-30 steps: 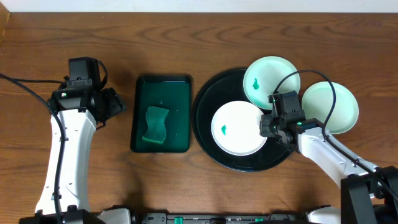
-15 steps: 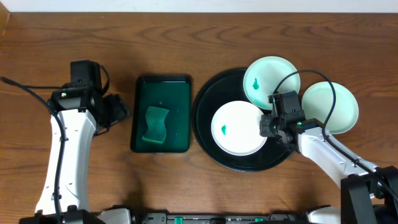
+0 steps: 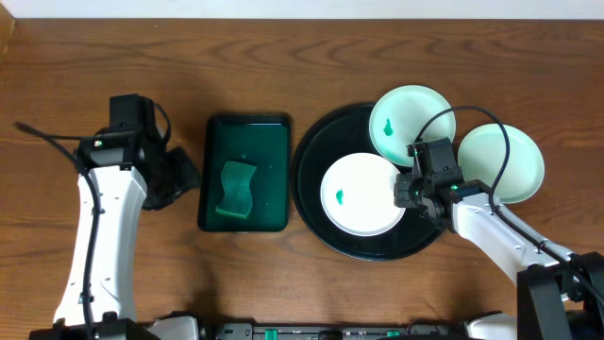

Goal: Clean dirty plates on tray and stack at the side
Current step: 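Move the left gripper down to the green sponge on the dark green tray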

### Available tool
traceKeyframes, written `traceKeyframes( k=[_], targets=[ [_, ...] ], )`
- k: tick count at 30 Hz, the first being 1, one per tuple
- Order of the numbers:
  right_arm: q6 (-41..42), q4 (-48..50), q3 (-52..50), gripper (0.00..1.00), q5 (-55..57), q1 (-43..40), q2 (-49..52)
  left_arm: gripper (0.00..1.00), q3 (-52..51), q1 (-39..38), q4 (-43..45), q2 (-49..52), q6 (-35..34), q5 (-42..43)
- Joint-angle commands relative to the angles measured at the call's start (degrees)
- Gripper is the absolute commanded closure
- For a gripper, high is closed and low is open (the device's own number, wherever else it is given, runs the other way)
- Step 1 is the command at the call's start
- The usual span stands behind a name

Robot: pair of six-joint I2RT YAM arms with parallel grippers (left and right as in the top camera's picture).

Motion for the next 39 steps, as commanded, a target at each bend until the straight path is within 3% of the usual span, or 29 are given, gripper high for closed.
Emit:
traceKeyframes(
  k=[1,7,11,21,24,39],
  targets=[
    [1.18,0.20,0.81,0.99,0.15,-0.13,-1.05,0.57,0.28,-4.94,1.16,0.87,6.78,3.48],
    [1.20,0.13,0.81,0.99,0.13,-0.13,-1.05,0.57,0.28,-13.20,2.86,4.42,8.35,-3.91],
    [1.20,0.15,0.81,0.98,0.13,-0.13,-1.05,0.52,0.28,-15.10,2.80,6.38,8.33,-3.82],
    [1.20,0.13,0.81,0.98,0.15,-0.13,-1.07,0.50,0.22,-16.22,3.67,8.63,7.41,-3.87],
    [1.20,0.13,0.81,0.98,0.15,-0.13,-1.05,0.55,0.11,-16.22,4.42,10.08,7.37,-3.87],
    [1.20,0.15,0.81,0.97,0.15,-0.13,-1.05,0.59,-0.52,-16.22,8.55,18.58,5.95,-3.87]
  ],
)
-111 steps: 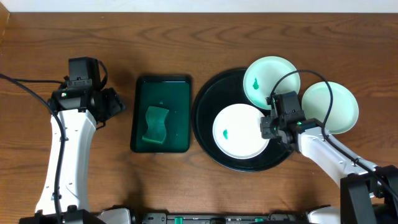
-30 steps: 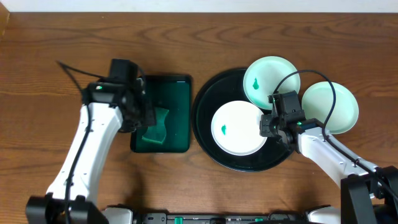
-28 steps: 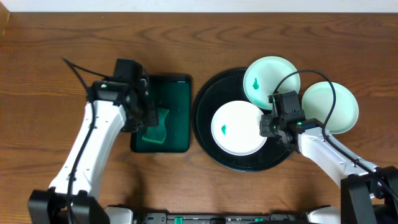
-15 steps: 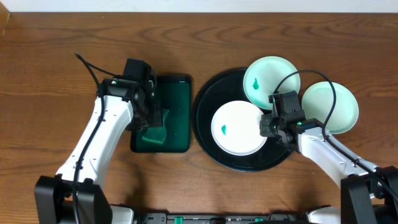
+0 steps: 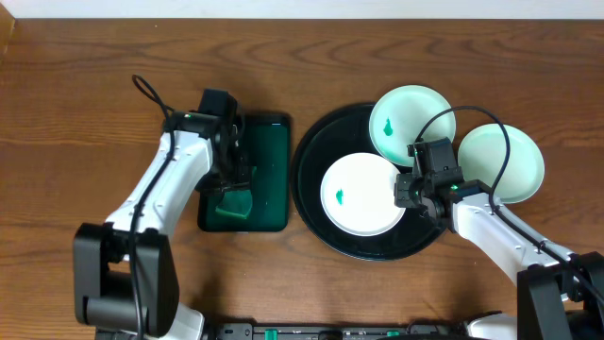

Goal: Clean dirty plates on tray and stack at the side
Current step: 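Move the left gripper down to the green sponge on the dark green tray, then grasp the green sponge with the left gripper and lift it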

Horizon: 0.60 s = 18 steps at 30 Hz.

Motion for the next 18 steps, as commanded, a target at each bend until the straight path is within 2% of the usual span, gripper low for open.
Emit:
traceKeyframes(
  k=[1,18],
  targets=[
    [0.76,0.15,0.81,0.97,0.13,-0.13,-1.05,0.59,-0.50,-0.17,0.83,2.43,-0.57,-0.57],
    [0.76,0.15,0.81,0.98,0.15,-0.13,-1.05,0.61,-0.61,-0.17,4.59,7.45,-0.55,-2.99]
  ],
)
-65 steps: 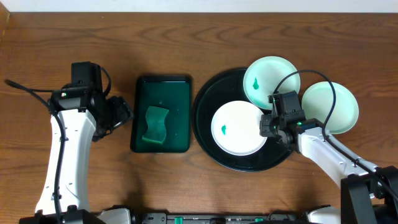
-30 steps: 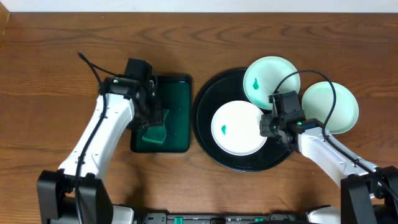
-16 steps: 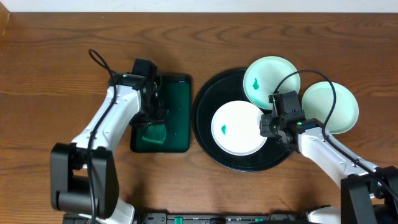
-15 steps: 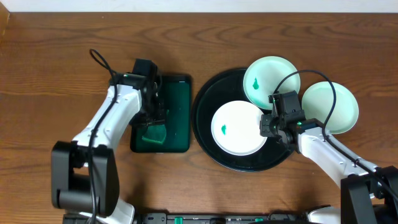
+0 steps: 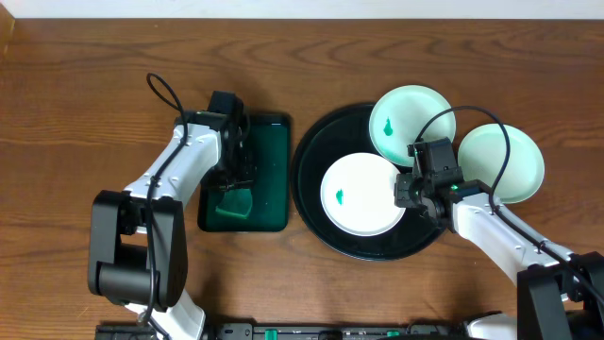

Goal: Clean dirty plates on tray and stack at the side
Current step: 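Grasp the green sponge with the left gripper and lift it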

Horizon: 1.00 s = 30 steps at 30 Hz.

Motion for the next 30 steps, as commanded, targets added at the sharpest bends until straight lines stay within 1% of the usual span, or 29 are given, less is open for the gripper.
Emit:
traceKeyframes(
  k=[1,8,14,16,17,18,19,23,24,25,27,28,29,30],
  targets=[
    [0.76,0.15,0.81,0.97,0.13,-0.13,-1.05,0.61,-0.57,-0.17,-0.17,0.74,-0.48,-3.08],
    [0.74,0.15,0.81,0.97,0.13,-0.13,-1.07,0.62,-1.79,-0.17,0.79,0.74,-0.48,-3.04],
    [0.74,0.15,0.81,0.97,0.13,-0.13,-1.05,0.62,-5.62,-0.17,4.90,0.74,-0.48,-3.02],
    [0.76,0.15,0.81,0.97,0.13,-0.13,-1.05,0.66,-6.84,-0.17,6.58,0.74,-0.50,-3.02],
    [0.74,0.17,0.81,0.97,0.13,-0.13,-1.05,0.75,-7.65,-0.17,7.63,0.74,-0.48,-3.02],
    [0.74,0.17,0.81,0.97,0.13,-0.13,-1.05,0.87,-7.74,-0.17,7.76,0.74,-0.48,-3.02],
    [0.74,0.15,0.81,0.97,0.13,-0.13,-1.05,0.92,-7.72,-0.17,7.72,0.72,-0.48,-3.02],
    [0.74,0.17,0.81,0.97,0.13,-0.13,-1.05,0.93,-6.64,-0.17,6.38,-0.44,-0.48,-3.02],
    [0.74,0.15,0.81,0.94,0.11,-0.13,-1.05,0.93,-6.08,-0.17,5.70,-1.03,-0.48,-3.02],
    [0.74,0.13,0.81,0.88,0.13,-0.13,-1.05,0.93,-5.62,-0.17,5.14,-1.73,-0.48,-3.02],
    [0.74,0.09,0.81,0.71,0.13,-0.13,-1.05,0.92,-5.14,-0.17,4.70,-3.80,-0.50,-3.02],
    [0.74,-0.04,0.81,0.64,0.11,-0.13,-1.05,0.93,-5.11,-0.17,4.70,-4.98,-0.50,-3.02],
    [0.76,-0.17,0.81,0.59,0.11,-0.13,-1.05,0.93,-5.11,-0.17,4.68,-6.49,-0.50,-3.02],
    [0.76,-0.35,0.81,0.56,0.09,-0.13,-1.05,0.93,-5.14,-0.17,4.63,-8.00,-0.50,-3.04]
  ],
)
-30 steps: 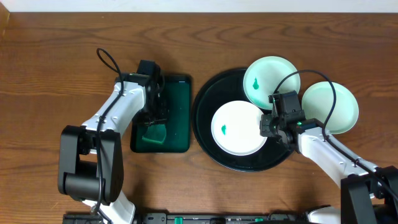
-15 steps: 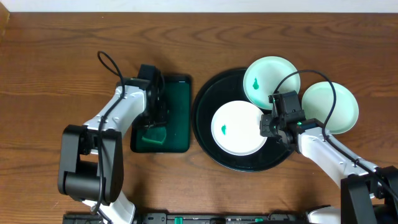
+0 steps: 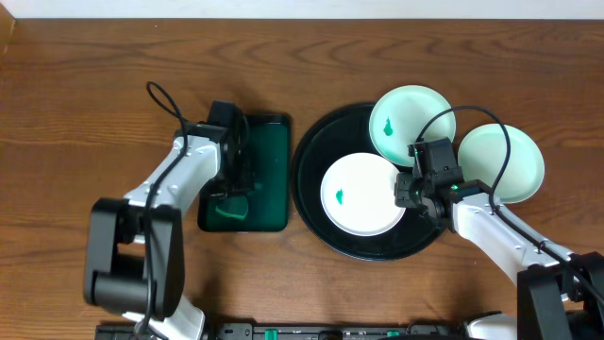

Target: Clean dirty plates on tray and stack at the side

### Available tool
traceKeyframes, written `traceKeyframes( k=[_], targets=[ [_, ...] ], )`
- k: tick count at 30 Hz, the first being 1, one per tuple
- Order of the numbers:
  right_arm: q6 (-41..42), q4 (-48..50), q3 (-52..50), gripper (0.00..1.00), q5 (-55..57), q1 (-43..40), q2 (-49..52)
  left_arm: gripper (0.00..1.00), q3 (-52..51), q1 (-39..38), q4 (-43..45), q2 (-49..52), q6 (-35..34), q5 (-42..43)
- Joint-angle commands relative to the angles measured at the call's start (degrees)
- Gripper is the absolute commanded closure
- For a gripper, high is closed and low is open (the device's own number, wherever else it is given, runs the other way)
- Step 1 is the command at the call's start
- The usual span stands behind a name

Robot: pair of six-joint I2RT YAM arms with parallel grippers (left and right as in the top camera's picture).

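Note:
A white plate (image 3: 354, 198) with a small green stain lies in the black round tray (image 3: 313, 142). A pale green plate (image 3: 408, 111), also stained, leans on the tray's upper right rim. My right gripper (image 3: 404, 195) sits on the white plate's right rim, apparently shut on it. A green sponge (image 3: 232, 210) lies in the dark green rectangular dish (image 3: 272, 179). My left gripper (image 3: 233, 187) is down over the sponge's upper part, and its fingers are hidden under the wrist.
Another pale green plate (image 3: 510, 165) lies on the wooden table (image 3: 75, 85) to the right of the tray, partly under my right arm's cable. The green dish stands just left of the round tray.
My left arm has shifted slightly over the dish, its wrist still covering the sponge's top. The right gripper and all the plates are where they were.
At first my left gripper stood left of the green dish, away from the sponge. It was then over the dish at the sponge, and it has stayed there since. My right gripper has kept its place on the white plate's rim throughout.

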Motion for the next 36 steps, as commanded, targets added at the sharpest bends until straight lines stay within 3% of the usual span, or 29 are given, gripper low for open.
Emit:
traceKeyframes(
  k=[1,5,7,9,11,33,34,35,36],
  targets=[
    [0.37,-0.50,0.81,0.54,0.07,-0.13,-1.03,0.93,0.68,-0.07,-0.72,-6.60,-0.33,-0.72],
    [0.37,-0.87,0.81,0.53,-0.35,-0.07,-1.03,0.93,0.70,-0.07,-0.98,-12.55,-0.35,-0.74],
    [0.37,-0.85,0.81,0.66,-0.31,-0.07,-1.05,0.92,1.01,-0.07,-1.70,-15.10,-0.37,-0.74],
    [0.37,-0.85,0.81,0.90,-0.31,-0.09,-1.03,0.93,1.46,-0.07,-2.58,-17.09,-0.79,-0.74],
    [0.37,-0.96,0.81,0.99,-0.33,-0.07,-1.03,0.93,1.79,-0.07,-3.30,-18.51,-1.44,-0.74],
    [0.39,-4.52,0.81,0.99,-1.84,-0.02,-1.05,0.93,1.66,-0.07,-4.63,-18.32,-2.91,-0.72],
    [0.37,-4.46,0.81,0.97,-1.81,-0.02,-1.05,0.93,1.66,-0.07,-4.63,-18.32,-2.91,-0.72],
    [0.37,-4.22,0.81,0.79,-1.79,-0.02,-1.05,0.93,1.66,-0.07,-4.61,-18.32,-2.91,-0.74],
    [0.37,-4.09,0.81,0.73,-1.79,-0.02,-1.05,0.93,1.66,-0.07,-4.61,-18.32,-2.91,-0.74]
  ],
)
